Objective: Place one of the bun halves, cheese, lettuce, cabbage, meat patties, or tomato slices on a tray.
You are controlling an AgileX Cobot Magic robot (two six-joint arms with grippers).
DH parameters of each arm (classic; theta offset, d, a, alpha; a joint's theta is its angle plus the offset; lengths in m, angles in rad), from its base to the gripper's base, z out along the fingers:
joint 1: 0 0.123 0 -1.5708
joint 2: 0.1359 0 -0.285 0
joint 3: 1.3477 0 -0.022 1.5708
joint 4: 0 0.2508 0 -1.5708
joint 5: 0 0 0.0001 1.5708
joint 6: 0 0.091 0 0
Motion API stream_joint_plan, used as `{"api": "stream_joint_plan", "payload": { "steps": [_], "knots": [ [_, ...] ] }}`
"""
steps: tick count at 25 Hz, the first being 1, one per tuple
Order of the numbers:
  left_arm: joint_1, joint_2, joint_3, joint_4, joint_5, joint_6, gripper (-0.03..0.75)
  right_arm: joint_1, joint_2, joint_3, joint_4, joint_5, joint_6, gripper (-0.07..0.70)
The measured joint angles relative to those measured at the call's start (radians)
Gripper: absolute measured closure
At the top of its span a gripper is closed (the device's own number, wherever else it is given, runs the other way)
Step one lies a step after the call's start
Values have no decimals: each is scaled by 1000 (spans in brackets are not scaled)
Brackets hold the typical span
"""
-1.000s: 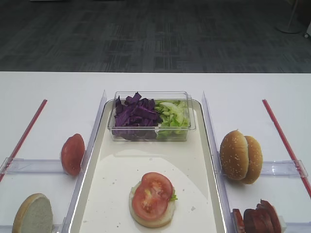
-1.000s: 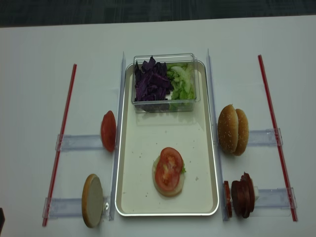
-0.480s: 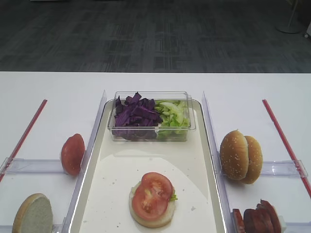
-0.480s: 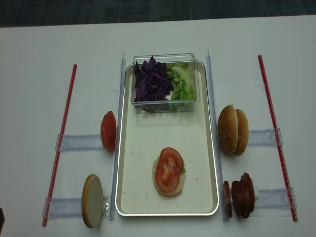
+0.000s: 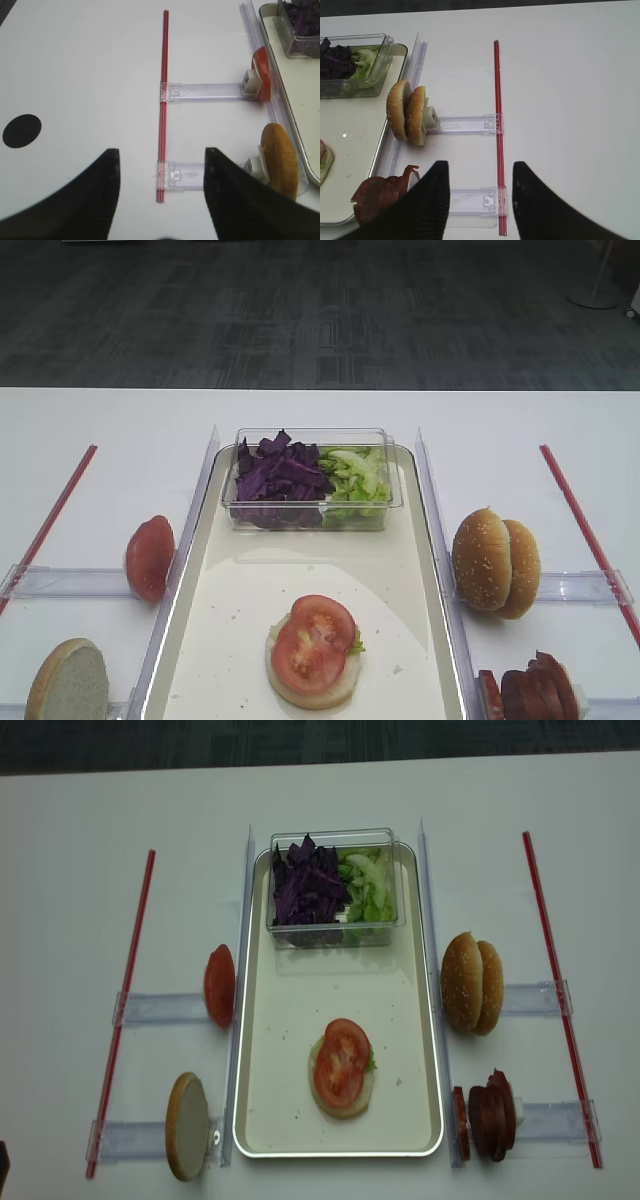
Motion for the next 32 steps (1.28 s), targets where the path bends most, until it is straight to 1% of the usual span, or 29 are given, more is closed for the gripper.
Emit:
{"api": "stream_joint_plan", "payload": {
  "steps": [32],
  "knots": [
    [0, 0, 0, 0, 0, 2, 355, 0, 0, 0, 0, 0, -2, 295]
  ]
}}
